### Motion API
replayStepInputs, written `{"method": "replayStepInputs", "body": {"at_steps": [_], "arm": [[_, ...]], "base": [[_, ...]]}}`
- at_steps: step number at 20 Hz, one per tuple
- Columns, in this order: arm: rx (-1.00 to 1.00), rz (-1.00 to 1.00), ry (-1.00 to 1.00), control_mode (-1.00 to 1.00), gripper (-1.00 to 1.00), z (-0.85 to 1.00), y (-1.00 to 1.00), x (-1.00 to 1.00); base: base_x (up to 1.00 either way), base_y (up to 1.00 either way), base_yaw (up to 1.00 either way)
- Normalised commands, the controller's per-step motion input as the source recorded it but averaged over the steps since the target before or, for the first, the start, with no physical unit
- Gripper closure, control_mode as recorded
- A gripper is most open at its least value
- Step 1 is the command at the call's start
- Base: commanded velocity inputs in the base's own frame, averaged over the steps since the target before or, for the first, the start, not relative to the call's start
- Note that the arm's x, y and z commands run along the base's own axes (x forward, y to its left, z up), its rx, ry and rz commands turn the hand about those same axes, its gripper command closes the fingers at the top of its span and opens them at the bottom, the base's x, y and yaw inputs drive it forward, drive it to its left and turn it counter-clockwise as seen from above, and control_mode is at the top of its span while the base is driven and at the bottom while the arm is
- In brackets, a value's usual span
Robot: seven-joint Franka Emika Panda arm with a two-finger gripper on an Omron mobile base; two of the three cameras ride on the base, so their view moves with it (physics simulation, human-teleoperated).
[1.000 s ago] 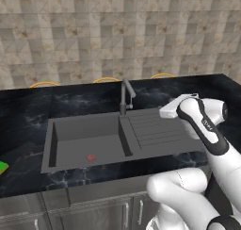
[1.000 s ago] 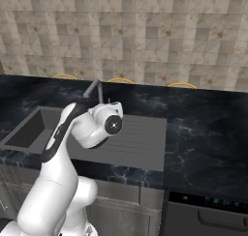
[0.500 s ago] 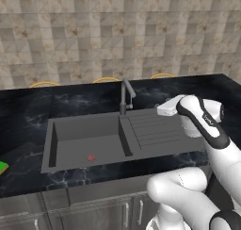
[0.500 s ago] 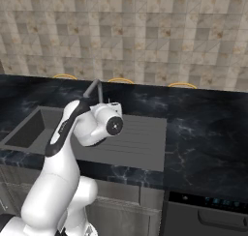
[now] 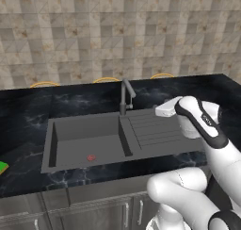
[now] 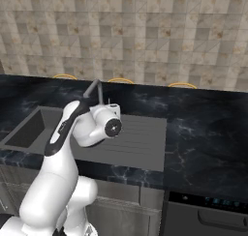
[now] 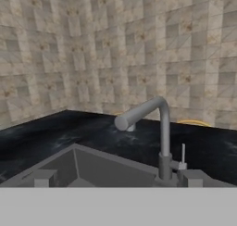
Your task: Soak the sponge with water for a few seconds and then drop it inside the sink.
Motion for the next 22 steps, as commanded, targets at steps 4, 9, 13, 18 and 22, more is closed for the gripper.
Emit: {"method": "replayStepInputs", "body": {"at_steps": [4,9,13,18,22], "arm": [[0.00,0.00,0.00,-1.00,-1.00,-0.21,0.00,0.00],[0.00,0.00,0.00,-1.00,-1.00,-0.09,0.00,0.00],[0.00,0.00,0.00,-1.00,-1.00,0.00,0.00,0.07],[0.00,0.00,0.00,-1.00,-1.00,-0.01,0.00,0.14],[0.00,0.00,0.00,-1.00,-1.00,-0.09,0.00,0.11]], "base": [[0.00,0.00,0.00],[0.00,0.00,0.00],[0.00,0.00,0.00],[0.00,0.00,0.00],[0.00,0.00,0.00]]}}
